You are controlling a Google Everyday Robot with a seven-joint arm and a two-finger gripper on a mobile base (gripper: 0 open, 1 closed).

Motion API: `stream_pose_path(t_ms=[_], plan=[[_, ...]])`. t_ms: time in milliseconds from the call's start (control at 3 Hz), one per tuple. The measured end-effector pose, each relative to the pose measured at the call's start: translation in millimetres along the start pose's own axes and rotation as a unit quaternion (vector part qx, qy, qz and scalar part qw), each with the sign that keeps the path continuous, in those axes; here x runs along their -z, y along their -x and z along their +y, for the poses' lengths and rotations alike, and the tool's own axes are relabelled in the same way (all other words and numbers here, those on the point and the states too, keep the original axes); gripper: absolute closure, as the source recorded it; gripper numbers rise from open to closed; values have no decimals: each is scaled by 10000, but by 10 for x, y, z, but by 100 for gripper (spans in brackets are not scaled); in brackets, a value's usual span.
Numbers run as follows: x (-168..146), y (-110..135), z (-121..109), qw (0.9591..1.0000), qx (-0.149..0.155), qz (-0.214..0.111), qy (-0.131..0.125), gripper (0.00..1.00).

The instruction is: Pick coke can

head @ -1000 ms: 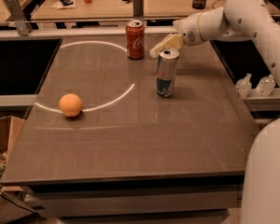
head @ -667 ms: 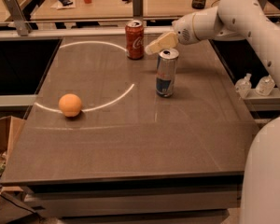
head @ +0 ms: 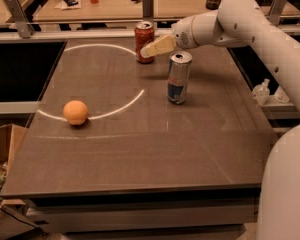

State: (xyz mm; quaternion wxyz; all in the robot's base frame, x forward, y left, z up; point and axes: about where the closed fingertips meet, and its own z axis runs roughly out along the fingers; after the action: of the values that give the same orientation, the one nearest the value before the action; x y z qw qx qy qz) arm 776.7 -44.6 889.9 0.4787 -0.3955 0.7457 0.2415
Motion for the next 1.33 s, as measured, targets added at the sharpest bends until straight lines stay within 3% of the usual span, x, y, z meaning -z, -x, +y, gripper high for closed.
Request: stream_pose_path(t_ms=[1000,1333], plan=[[-406,209,485,9972,197,-383,611,0],[-484,223,525,9961,336,-437,694,0]])
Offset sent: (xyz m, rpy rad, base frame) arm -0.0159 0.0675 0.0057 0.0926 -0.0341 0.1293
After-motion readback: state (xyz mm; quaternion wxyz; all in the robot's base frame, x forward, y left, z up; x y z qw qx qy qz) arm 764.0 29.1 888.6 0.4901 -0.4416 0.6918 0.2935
